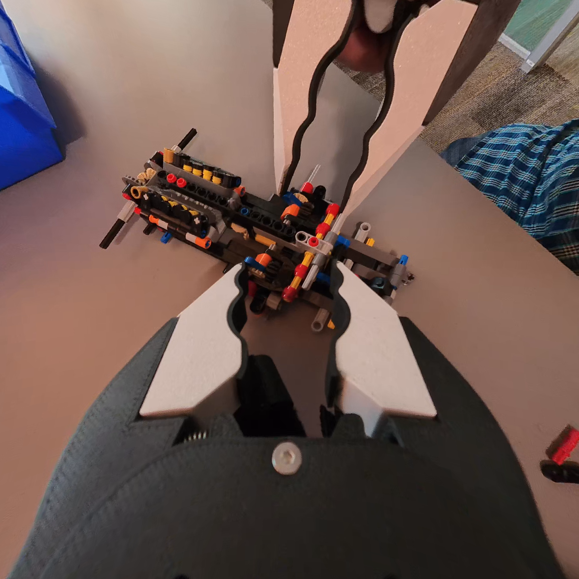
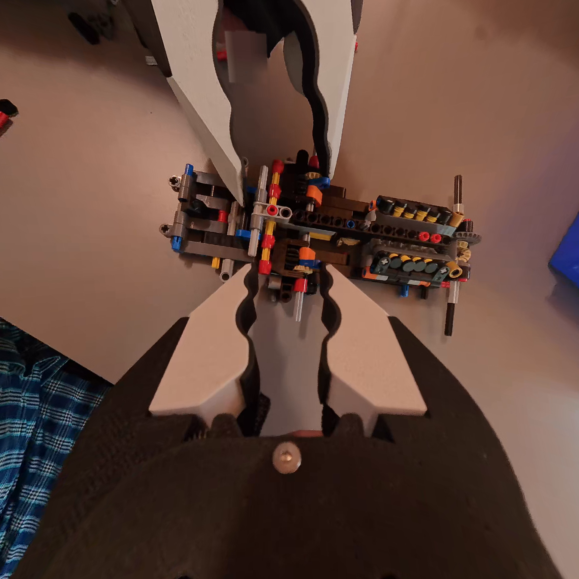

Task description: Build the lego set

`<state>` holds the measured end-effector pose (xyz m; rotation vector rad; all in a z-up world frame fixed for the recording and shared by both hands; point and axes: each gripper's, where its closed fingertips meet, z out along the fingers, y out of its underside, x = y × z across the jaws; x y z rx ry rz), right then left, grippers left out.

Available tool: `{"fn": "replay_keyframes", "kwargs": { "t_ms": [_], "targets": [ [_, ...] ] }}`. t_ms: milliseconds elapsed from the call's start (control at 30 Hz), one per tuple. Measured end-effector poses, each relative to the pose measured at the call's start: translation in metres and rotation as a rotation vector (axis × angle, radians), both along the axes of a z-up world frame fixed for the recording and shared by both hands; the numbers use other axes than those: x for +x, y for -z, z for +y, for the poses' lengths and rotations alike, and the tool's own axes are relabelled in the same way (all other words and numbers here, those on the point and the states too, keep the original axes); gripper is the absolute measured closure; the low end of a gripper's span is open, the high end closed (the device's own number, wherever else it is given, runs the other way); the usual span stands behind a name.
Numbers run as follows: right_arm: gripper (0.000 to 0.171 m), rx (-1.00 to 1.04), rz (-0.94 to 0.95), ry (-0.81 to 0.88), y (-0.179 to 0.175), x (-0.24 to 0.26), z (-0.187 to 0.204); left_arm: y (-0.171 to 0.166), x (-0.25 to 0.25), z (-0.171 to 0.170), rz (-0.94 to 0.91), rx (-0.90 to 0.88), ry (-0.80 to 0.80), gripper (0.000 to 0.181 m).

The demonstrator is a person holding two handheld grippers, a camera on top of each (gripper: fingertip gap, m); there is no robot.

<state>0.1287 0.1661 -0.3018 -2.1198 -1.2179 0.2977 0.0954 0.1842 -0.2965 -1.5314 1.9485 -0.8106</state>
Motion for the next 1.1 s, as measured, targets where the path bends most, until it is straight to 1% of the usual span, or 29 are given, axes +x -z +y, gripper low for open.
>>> {"fn": "replay_keyframes", "kwargs": {
  "t_ms": [633, 900, 1000, 1100],
  "targets": [
    [0.135, 0.015, -0.005, 0.056, 0.0, -0.003, -0.004, 0.001, -0.003, 0.0, 0.009, -0.012, 0.016, 0.13],
    [0.135, 0.024, -0.01, 0.072, -0.001, 0.001, -0.006, -0.003, -0.009, 0.01, 0.006, -0.003, -0.001, 0.128],
    [0.141, 0.026, -0.017, 0.073, -0.001, 0.003, -0.007, -0.004, -0.013, 0.015, 0.008, -0.007, -0.012, 0.128],
    [0.141, 0.024, -0.014, 0.082, 0.0, 0.006, -0.008, -0.001, -0.016, 0.013, 0.031, -0.021, -0.006, 0.128]
  ]
}}
